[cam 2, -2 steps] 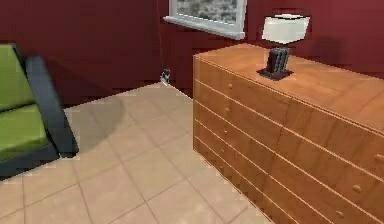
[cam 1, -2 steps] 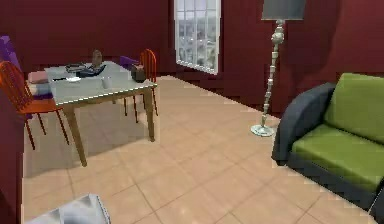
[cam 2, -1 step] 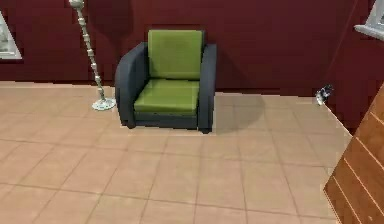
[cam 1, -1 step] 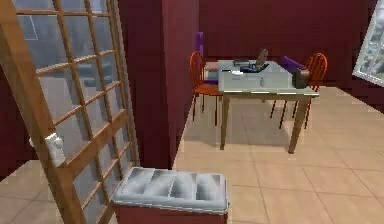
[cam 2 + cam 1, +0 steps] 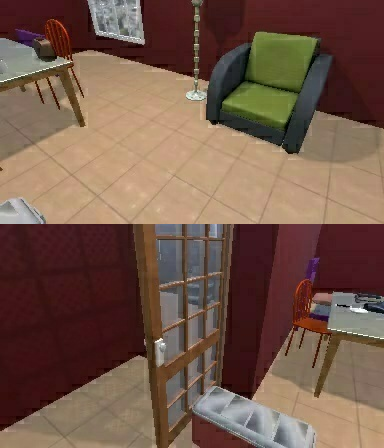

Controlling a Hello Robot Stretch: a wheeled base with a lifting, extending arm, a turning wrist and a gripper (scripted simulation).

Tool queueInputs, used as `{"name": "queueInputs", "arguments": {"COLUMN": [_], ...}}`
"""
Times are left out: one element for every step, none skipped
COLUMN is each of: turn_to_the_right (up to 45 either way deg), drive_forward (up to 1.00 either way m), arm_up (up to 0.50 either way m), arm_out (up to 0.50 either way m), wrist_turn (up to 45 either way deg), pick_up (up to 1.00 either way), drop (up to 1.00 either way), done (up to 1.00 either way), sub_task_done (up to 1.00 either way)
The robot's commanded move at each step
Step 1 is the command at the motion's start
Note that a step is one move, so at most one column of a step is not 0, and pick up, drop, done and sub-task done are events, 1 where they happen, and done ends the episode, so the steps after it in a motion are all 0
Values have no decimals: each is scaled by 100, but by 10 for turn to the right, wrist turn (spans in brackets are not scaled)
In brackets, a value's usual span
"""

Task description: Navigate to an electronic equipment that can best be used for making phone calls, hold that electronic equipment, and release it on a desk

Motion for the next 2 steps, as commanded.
{"name": "queueInputs", "arguments": {"turn_to_the_right": [0,-390], "drive_forward": [15,0], "arm_up": [0,0], "arm_out": [0,0], "wrist_turn": [0,0], "pick_up": [0,0], "drop": [0,0], "done": [0,0], "sub_task_done": [0,0]}}
